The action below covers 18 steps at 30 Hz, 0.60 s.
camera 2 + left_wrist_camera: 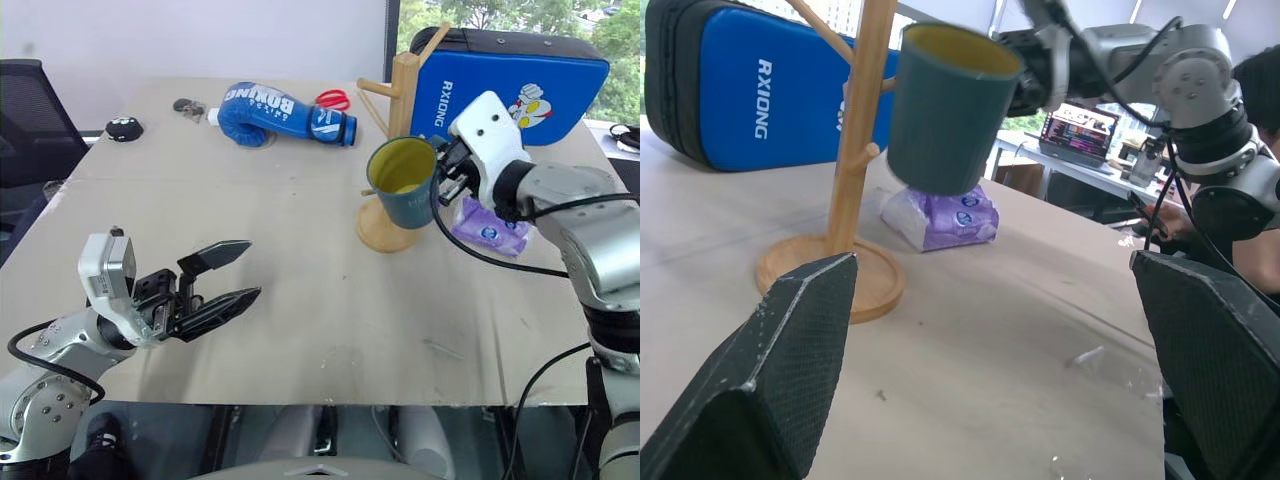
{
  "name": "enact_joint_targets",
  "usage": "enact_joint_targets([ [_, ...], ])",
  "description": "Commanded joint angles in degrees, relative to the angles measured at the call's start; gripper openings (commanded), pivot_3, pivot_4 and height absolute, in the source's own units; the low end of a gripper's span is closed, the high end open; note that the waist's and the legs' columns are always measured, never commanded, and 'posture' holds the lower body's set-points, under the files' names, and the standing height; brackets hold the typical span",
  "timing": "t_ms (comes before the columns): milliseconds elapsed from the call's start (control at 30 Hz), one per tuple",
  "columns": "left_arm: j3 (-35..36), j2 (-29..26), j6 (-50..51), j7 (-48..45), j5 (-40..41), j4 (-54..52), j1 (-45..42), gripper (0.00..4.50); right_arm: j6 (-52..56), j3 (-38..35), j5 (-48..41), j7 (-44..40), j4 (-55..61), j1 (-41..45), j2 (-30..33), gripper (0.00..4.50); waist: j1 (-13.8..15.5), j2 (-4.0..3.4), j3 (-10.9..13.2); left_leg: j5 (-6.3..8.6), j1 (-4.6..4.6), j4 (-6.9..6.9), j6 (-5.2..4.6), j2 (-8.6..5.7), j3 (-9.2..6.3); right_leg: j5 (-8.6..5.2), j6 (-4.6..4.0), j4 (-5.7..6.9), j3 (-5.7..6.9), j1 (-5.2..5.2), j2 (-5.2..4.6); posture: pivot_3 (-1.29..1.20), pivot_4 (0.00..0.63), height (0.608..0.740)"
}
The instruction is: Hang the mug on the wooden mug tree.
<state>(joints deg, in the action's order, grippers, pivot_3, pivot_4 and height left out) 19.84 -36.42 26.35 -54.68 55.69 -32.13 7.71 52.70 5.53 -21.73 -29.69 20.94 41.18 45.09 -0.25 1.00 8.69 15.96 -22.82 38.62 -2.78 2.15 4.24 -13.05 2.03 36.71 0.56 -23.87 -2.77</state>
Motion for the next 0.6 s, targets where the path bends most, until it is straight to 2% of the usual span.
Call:
enact_joint_targets([
  [33, 1.7, 0.9, -0.6, 3.2, 2.5, -3.9, -0.3, 4.5, -3.6, 2.1, 2.5, -2.1, -3.9, 3.1, -1.4, 0.29, -0.2, 0.0, 0.0, 0.0, 0.01, 0.0, 0.0, 0.0, 0.01, 0.0, 0.0, 0.02, -0.01, 0.0, 0.0, 0.0, 0.15, 0.74],
  [100, 2.2, 1.1, -0.7, 4.4, 3.4, -5.0, -0.1, 4.5, -5.7, 3.5, 4.3, -3.1, -7.0, 3.8, -2.1, 0.9, -0.4, 0.0, 0.0, 0.0, 0.03, 0.01, 0.0, 0.0, 0.01, 0.01, 0.0, 0.03, -0.02, 0.0, 0.0, 0.0, 0.15, 0.74],
  [133, 2.3, 1.1, -0.7, 4.8, 3.7, -5.4, 0.2, 4.5, -6.3, 3.5, 4.7, -3.7, -7.7, 4.0, -2.2, 1.48, -0.4, 0.0, 0.0, 0.0, 0.03, 0.01, 0.0, 0.0, 0.01, 0.01, 0.0, 0.03, -0.01, 0.0, 0.0, 0.0, 0.15, 0.74],
  [300, 2.7, 0.9, -0.9, 6.3, 4.9, -6.5, 1.0, 4.5, -6.8, 1.6, 4.4, -6.5, -7.4, 3.5, -1.7, 3.74, -0.4, 0.0, 0.0, 0.0, 0.02, 0.0, 0.01, 0.0, 0.01, 0.04, 0.05, 0.03, -0.01, 0.0, 0.0, 0.0, 0.15, 0.74],
  [367, 2.5, 1.1, -0.9, 6.7, 5.0, -6.6, 0.9, 4.5, -6.5, -0.6, 3.0, -7.7, -5.8, 2.0, -0.9, 4.39, -0.4, 0.0, 0.0, 0.0, 0.01, -0.01, 0.01, 0.0, 0.01, 0.04, 0.06, 0.03, 0.0, 0.0, 0.0, 0.0, 0.15, 0.74],
  [500, 1.7, 0.5, 0.0, 7.7, 4.8, -6.0, 1.0, 4.5, -7.6, -11.0, -4.3, -14.2, 1.4, -6.6, 2.4, 4.47, 0.3, 0.01, 0.0, 0.0, -0.02, -0.04, 0.01, 0.0, -0.07, 0.05, 0.07, -0.02, 0.07, 0.02, -0.02, 0.0, 0.15, 0.74],
  [600, 1.3, -0.4, 0.9, 8.4, 3.4, -5.1, 1.4, 4.5, -6.6, -17.4, -7.5, -15.8, 4.8, -13.2, 4.1, 4.47, 0.7, 0.01, 0.0, 0.01, 0.0, -0.04, 0.0, -0.01, -0.04, 0.05, 0.08, -0.04, 0.05, 0.05, -0.03, 0.0, 0.15, 0.74],
])
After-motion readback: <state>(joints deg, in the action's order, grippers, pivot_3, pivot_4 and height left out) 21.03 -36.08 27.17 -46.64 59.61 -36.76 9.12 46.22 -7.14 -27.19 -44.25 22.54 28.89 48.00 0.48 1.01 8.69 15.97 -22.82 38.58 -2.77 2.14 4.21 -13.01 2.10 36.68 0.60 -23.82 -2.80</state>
